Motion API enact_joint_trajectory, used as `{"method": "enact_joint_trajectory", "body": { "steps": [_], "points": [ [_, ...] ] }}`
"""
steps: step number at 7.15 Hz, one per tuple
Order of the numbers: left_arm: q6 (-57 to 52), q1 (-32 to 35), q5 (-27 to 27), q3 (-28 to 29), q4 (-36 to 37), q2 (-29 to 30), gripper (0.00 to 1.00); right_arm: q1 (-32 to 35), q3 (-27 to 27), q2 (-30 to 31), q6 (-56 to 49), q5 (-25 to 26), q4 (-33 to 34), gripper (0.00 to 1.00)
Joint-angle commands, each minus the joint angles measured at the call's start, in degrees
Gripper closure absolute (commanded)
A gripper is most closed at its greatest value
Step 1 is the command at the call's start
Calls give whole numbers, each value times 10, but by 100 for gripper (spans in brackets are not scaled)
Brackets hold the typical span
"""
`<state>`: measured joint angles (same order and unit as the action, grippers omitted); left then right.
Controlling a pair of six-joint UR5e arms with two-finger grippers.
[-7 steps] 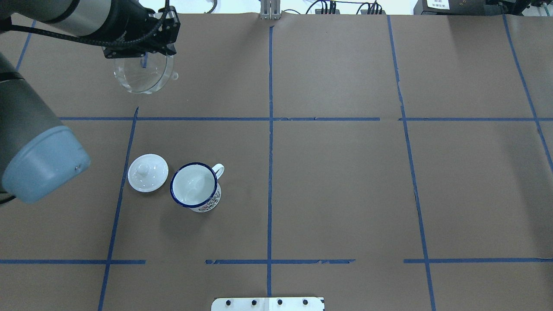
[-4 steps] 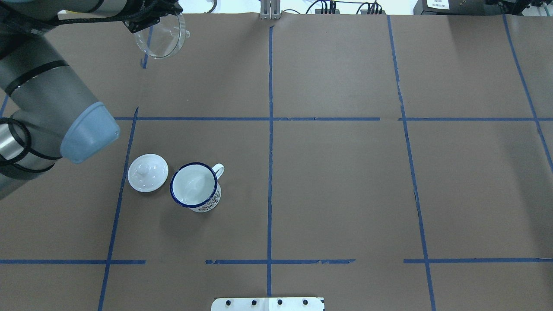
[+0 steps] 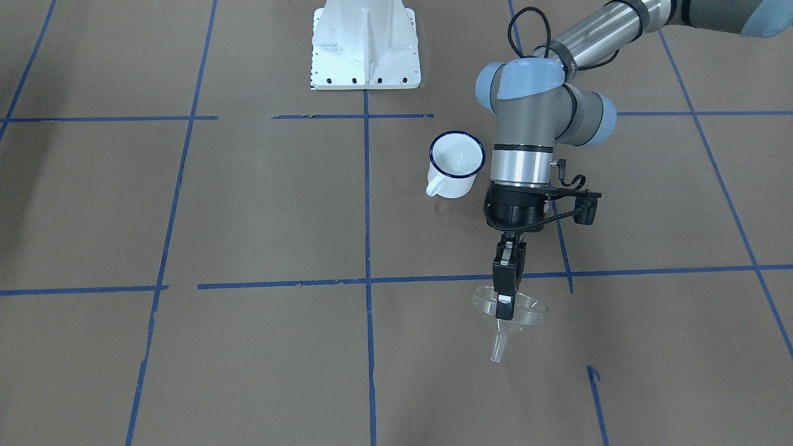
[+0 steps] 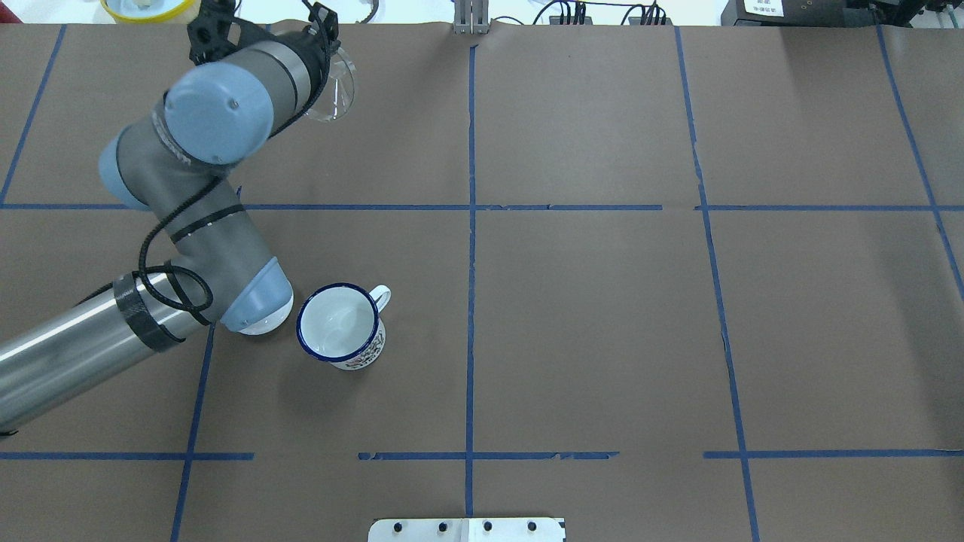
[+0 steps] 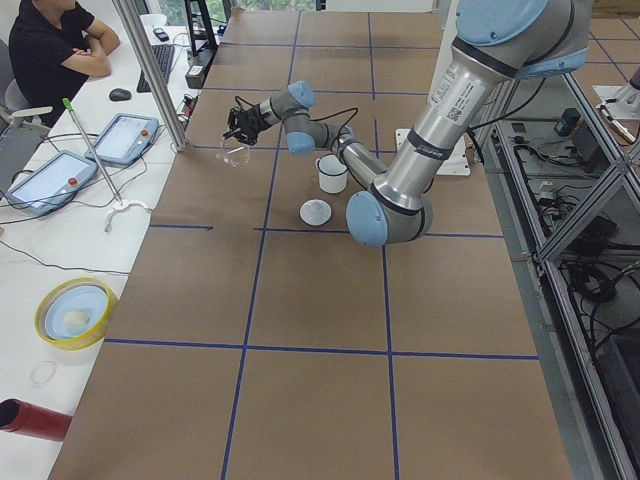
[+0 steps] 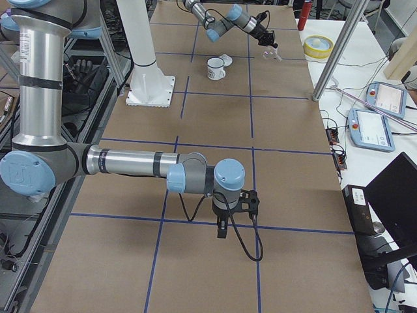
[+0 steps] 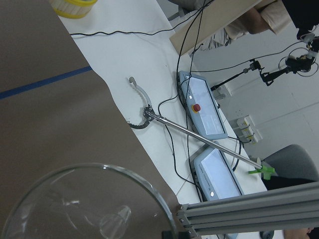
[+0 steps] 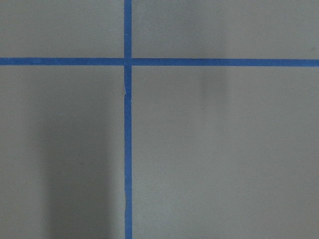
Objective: Remove funnel from cup
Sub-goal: 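Lower the funnel onto the table and open the left gripper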
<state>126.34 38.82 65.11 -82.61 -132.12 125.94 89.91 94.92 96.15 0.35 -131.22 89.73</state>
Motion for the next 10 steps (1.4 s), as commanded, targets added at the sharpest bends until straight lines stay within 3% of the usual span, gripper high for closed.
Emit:
{"method": "enact_joint_trajectory", "body": {
  "steps": [1, 5, 6, 7, 10],
  "points": [
    [59, -45, -86, 66, -67, -5, 100, 0, 0, 0, 0, 0, 0, 0],
    [47, -63, -89, 118, -53, 0, 100, 0, 0, 0, 0, 0, 0, 0],
    [11, -63, -86, 113, -54, 2, 42, 0, 0, 0, 0, 0, 0, 0],
    [-13, -63, -86, 112, -54, 4, 0, 0, 0, 0, 0, 0, 0, 0],
    [-28, -60, -84, 89, -53, 4, 0, 0, 0, 0, 0, 0, 0, 0]
  ]
}}
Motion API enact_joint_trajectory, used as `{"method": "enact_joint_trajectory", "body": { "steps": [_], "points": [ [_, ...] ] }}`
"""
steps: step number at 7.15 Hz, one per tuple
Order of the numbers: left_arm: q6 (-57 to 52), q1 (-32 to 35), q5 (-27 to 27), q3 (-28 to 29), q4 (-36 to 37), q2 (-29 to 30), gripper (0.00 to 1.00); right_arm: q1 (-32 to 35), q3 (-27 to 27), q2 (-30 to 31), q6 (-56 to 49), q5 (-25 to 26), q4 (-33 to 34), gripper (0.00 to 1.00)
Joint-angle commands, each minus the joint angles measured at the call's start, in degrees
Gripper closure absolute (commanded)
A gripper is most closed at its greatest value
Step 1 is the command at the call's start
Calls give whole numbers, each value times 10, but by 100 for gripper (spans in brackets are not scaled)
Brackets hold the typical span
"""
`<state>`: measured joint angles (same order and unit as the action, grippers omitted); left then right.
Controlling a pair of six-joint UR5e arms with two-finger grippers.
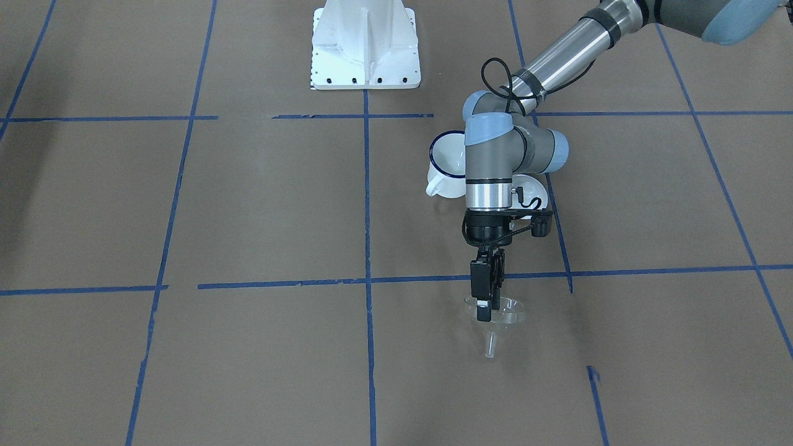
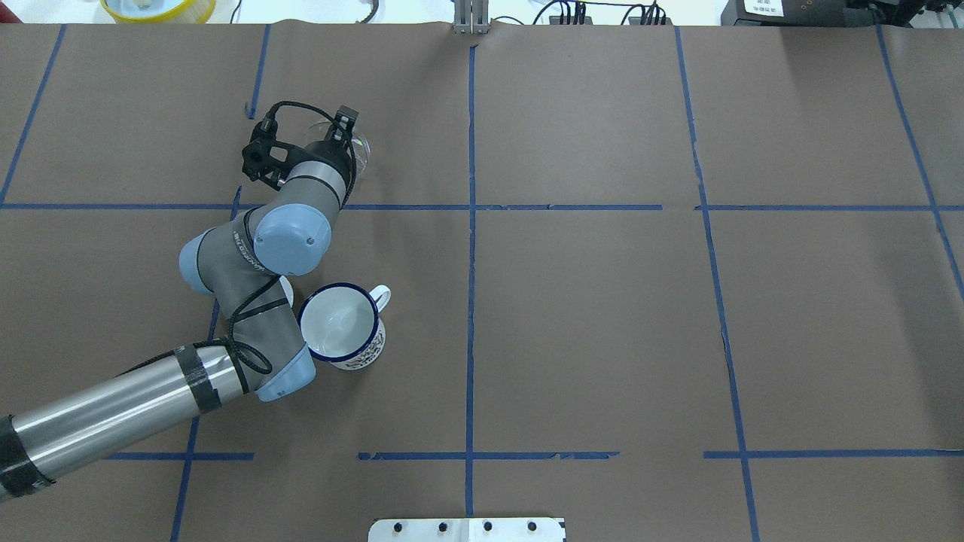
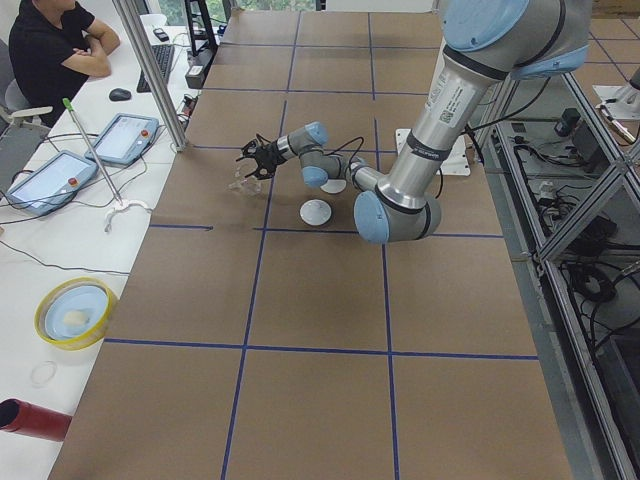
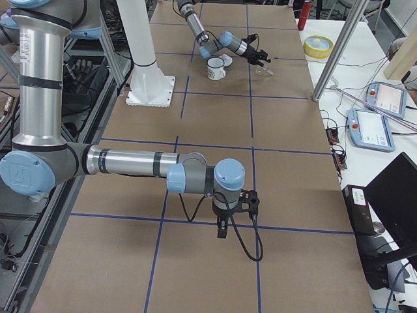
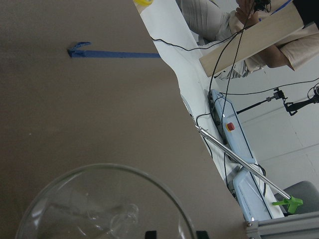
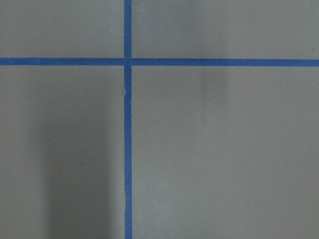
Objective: Remove funnel from cup
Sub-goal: 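Lower the funnel onto the table and open the left gripper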
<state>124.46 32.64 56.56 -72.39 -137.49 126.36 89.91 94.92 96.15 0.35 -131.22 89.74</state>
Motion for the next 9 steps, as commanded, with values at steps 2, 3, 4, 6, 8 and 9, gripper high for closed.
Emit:
{"method": "enact_joint_trajectory", "body": {
  "steps": [2, 3, 4, 6, 8, 9],
  "points": [
    [-78, 10, 7, -78, 4, -8, 0, 0, 0, 0, 0, 0, 0, 0],
    [-114, 11, 21, -111, 38, -21, 0, 0, 0, 0, 0, 0, 0, 0],
    [-150, 18, 102, -182, 92, -52, 0, 0, 0, 0, 0, 0, 0, 0],
    [-265, 38, 216, -285, 186, -102, 0, 0, 0, 0, 0, 0, 0, 0],
    [-392, 109, 403, -335, 273, -117, 0, 0, 0, 0, 0, 0, 0, 0],
    [-480, 146, 485, -367, 303, -146, 0, 0, 0, 0, 0, 0, 0, 0]
  ]
}}
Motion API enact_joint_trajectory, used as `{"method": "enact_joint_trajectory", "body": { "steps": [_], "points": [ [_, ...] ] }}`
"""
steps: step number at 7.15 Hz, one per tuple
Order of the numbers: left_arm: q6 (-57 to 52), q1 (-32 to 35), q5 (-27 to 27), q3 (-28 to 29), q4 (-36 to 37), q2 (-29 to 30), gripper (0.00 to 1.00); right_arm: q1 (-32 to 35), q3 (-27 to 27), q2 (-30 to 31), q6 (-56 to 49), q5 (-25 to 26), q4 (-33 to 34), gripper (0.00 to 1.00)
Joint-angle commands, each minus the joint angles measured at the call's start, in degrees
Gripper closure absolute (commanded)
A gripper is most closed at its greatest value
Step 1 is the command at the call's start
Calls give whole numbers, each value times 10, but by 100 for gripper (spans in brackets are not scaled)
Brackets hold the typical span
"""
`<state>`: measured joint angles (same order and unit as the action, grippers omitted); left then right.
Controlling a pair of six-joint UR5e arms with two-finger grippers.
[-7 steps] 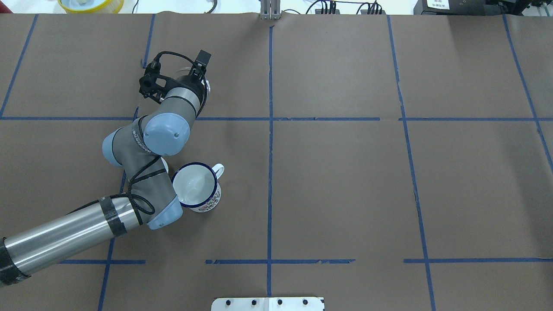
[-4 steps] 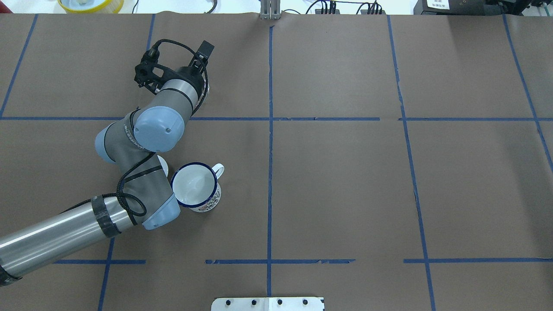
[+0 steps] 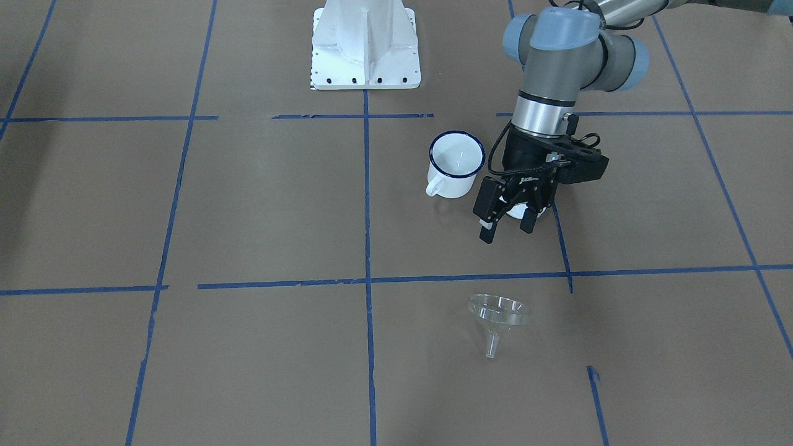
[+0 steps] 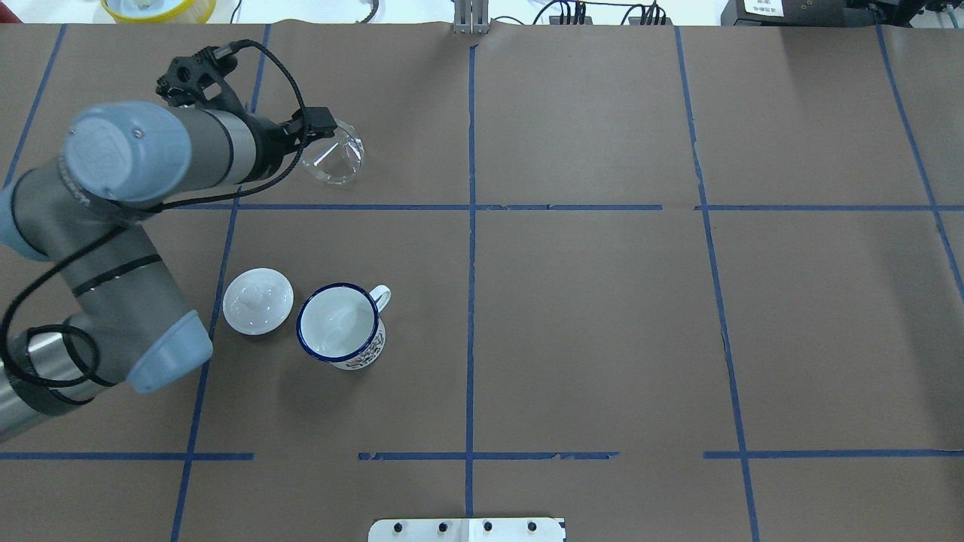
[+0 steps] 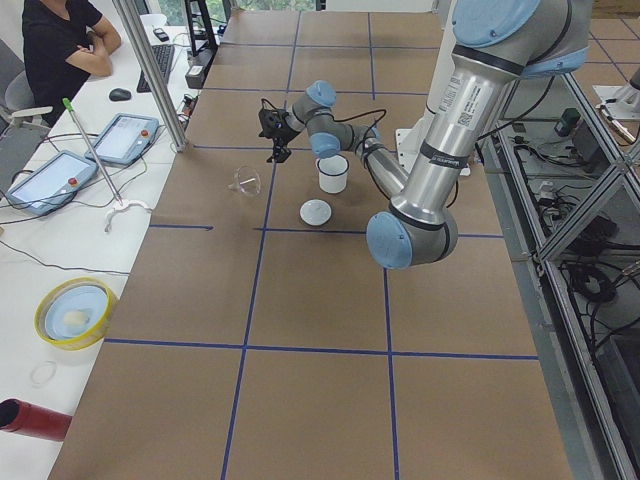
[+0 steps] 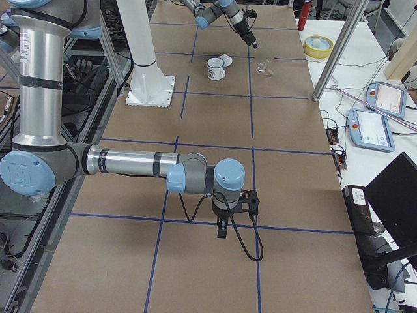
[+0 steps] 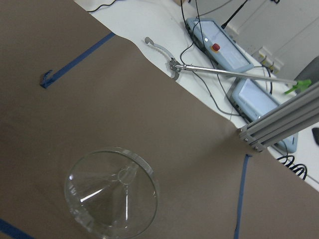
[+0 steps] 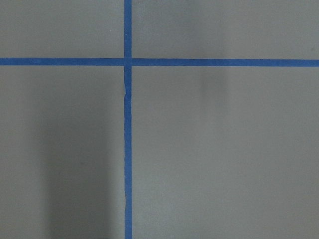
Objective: Remove funnel from cup
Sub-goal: 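Lower the funnel onto the table and open the left gripper, then move the left gripper over the round white lid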
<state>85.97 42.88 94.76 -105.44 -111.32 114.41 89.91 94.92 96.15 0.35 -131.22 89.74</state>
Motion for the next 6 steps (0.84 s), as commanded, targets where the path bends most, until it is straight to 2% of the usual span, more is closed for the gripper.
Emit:
{"method": "enact_joint_trajectory", "body": {
  "steps": [1, 3, 6],
  "points": [
    [-141, 71, 151, -42, 42, -51, 0, 0, 0, 0, 0, 0, 0, 0],
    [-245, 84, 173, -40, 41, -93, 0, 0, 0, 0, 0, 0, 0, 0],
    [-252, 83, 169, -24, 43, -94, 0, 0, 0, 0, 0, 0, 0, 0]
  ]
}}
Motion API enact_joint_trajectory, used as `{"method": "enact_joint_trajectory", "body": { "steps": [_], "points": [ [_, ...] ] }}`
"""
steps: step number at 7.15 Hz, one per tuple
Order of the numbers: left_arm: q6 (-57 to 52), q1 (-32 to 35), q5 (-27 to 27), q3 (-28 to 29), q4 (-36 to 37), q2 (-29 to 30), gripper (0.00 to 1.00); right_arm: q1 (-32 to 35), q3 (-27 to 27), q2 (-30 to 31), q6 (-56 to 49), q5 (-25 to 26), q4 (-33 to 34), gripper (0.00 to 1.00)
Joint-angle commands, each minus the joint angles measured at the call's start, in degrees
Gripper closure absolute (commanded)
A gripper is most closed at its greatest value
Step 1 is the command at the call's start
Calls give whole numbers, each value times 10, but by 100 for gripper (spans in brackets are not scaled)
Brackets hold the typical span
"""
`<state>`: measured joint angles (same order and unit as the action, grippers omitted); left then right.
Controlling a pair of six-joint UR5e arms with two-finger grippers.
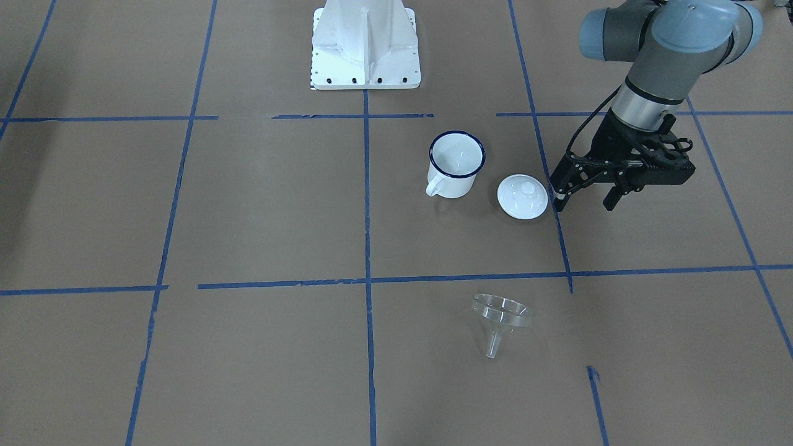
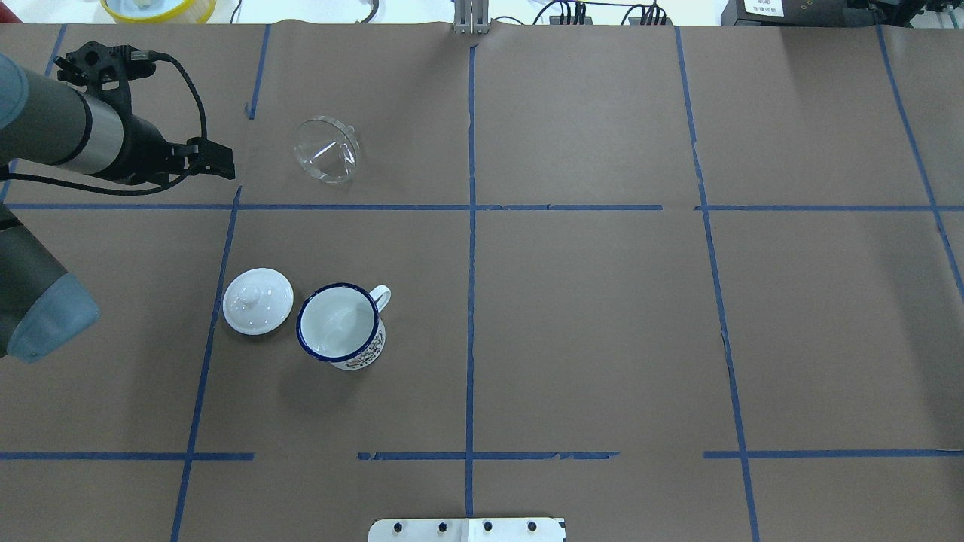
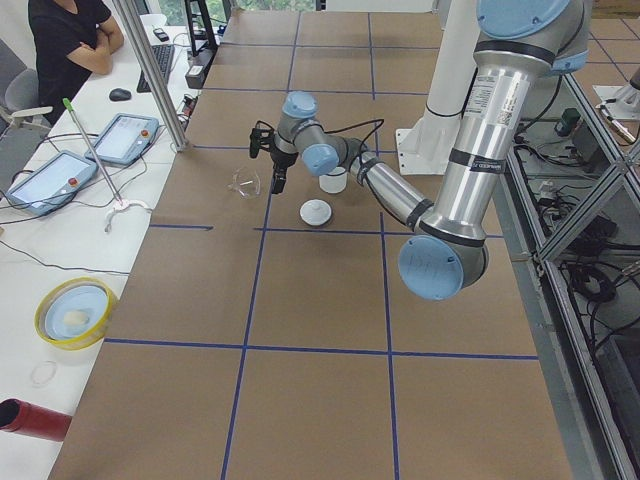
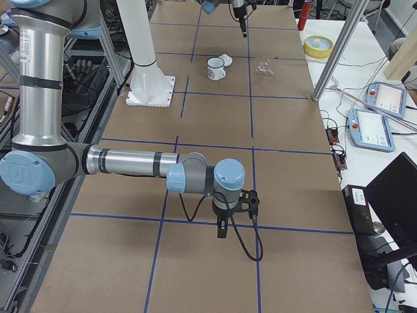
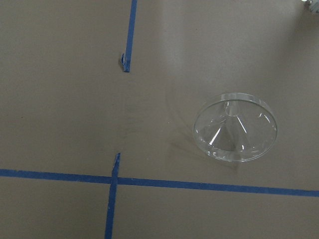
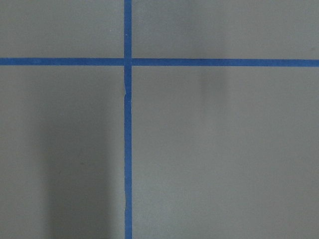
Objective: Remove funnel from cup
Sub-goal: 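Move the left gripper over the round white lid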
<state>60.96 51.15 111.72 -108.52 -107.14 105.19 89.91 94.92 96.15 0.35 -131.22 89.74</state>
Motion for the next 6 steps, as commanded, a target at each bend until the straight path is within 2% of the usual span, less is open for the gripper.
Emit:
{"method": "enact_joint_trajectory", "body": {
  "steps": [1, 4, 6],
  "points": [
    [-2, -5, -2, 4, 9, -9, 0, 0, 0, 0, 0, 0, 0, 0],
    [-1, -80, -6, 1, 75, -6, 0, 0, 0, 0, 0, 0, 0, 0],
    [5, -117, -7, -1, 79, -7, 0, 0, 0, 0, 0, 0, 0, 0]
  ]
}}
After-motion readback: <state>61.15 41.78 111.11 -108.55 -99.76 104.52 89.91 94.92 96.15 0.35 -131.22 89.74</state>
